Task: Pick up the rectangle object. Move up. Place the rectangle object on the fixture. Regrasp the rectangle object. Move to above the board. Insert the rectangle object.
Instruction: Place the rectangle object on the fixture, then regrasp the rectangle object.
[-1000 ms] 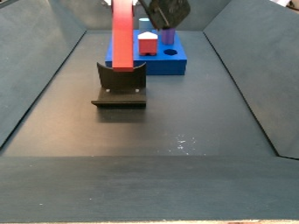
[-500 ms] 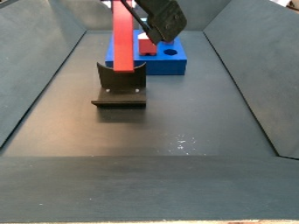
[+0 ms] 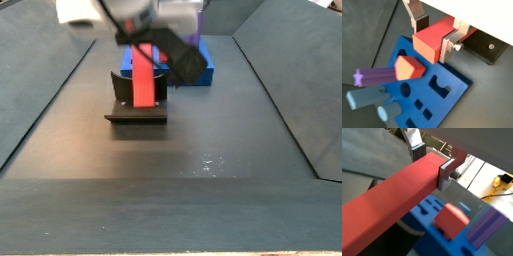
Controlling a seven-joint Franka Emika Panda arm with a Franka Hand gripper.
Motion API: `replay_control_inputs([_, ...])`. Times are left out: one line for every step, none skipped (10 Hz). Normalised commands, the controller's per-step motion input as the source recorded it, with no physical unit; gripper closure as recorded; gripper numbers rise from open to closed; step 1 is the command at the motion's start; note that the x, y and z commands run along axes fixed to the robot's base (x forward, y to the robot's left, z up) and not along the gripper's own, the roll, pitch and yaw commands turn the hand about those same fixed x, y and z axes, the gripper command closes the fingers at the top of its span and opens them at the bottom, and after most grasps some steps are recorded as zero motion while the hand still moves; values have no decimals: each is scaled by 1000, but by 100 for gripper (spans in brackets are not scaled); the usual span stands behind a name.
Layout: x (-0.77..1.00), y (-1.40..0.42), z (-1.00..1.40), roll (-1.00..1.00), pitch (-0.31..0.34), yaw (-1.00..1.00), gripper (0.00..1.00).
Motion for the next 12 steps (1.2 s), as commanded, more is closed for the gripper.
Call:
replay_control_inputs([105, 75, -725, -124, 19, -111, 100])
replay_control_inputs([89, 54, -490, -110, -7, -105, 100])
replay_control_inputs([75, 46, -389, -107, -19, -100, 100])
replay_control_inputs([59, 91, -286, -90, -44, -87, 100])
replay_control_inputs([63, 103, -264, -87, -52, -75, 100])
replay_control_inputs([64, 104, -260, -86, -53, -65, 100])
replay_control_inputs([65, 105, -257, -86, -54, -53, 100])
replay_control_inputs([66, 105, -255, -86, -54, -40, 100])
replay_control_inputs([66, 105, -254, -86, -54, -30, 100])
replay_control_inputs([0, 0, 0, 0, 0, 0, 0])
replay_control_inputs([0, 0, 1000, 77, 68, 41, 0])
replay_control_inputs([-5, 6, 1000, 83, 70, 45, 0])
